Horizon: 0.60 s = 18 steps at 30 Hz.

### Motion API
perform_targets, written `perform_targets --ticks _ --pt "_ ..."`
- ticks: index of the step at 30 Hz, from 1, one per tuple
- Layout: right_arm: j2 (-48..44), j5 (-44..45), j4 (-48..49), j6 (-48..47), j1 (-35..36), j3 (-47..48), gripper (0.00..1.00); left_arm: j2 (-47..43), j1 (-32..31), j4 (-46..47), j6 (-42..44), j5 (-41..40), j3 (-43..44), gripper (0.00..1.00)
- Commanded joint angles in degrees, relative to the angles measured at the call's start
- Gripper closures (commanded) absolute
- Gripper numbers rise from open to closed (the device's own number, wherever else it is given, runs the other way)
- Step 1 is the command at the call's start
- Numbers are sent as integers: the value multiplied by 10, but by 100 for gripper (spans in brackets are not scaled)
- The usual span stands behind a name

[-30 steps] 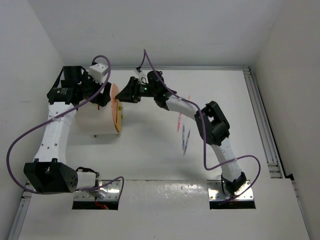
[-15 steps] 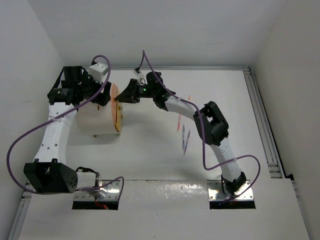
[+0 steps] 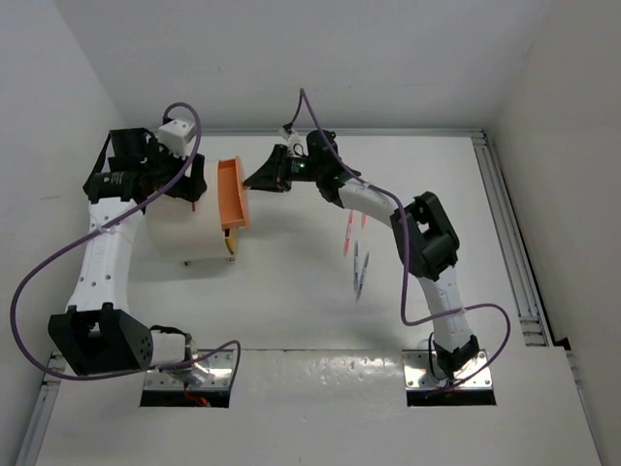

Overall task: Sort the stationery into containers
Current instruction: Open the drawer in the storage box.

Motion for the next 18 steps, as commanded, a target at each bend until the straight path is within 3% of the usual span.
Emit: perform_targets --ticks 1,11,16,18 --pt "-52 0 20 -6 -26 -18 100 33 18 -78 18 -49 -31 22" --pt "-96 -19 25 -20 -58 -106 98 40 29 -81 24 -41 -26 22" --pt "-94 -21 -2 -24 -60 -99 34 41 29 -81 24 -37 -20 21" --pt "-101 -20 -24 -42 -63 -100 30 39 30 -81 23 -32 -13 21"
